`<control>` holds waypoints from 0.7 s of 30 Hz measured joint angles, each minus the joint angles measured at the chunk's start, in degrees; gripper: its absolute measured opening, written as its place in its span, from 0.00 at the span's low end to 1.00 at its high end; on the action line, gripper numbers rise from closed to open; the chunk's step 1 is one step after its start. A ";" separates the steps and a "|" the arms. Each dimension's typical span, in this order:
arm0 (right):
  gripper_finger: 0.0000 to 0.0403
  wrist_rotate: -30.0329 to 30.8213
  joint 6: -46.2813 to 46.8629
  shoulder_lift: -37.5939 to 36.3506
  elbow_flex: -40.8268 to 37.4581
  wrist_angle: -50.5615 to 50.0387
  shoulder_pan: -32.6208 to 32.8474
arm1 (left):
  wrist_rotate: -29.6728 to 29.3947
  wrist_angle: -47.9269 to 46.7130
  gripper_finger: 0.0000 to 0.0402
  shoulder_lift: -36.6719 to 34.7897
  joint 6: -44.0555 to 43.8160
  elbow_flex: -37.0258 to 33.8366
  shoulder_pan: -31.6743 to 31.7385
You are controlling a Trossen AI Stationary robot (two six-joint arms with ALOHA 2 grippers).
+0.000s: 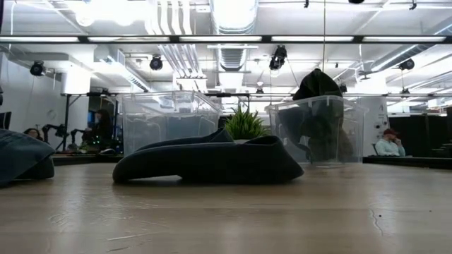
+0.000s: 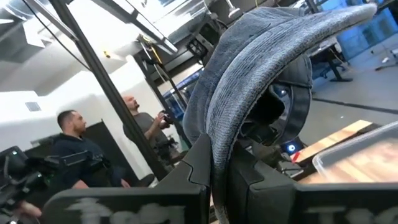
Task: Pick & Place hat
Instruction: Put the right blue cap in the left transparent bin
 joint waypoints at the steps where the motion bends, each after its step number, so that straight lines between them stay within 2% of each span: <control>1: 0.03 -0.02 -0.58 0.28 0.77 -0.57 -0.01 | 0.86 1.05 0.42 0.01 -0.47 -0.99 0.11; 6: 0.03 -0.48 -2.12 1.97 4.58 -4.97 -0.02 | 1.74 5.59 0.42 -0.01 -2.28 -5.40 0.12; 12: 0.03 -0.96 -2.09 4.27 7.49 -9.04 -0.02 | 2.59 20.75 0.42 -0.02 -4.20 -9.13 0.20; 21: 0.03 -2.10 -2.50 5.80 9.44 -8.83 -0.01 | 4.49 22.97 0.42 0.16 -5.27 -11.27 0.20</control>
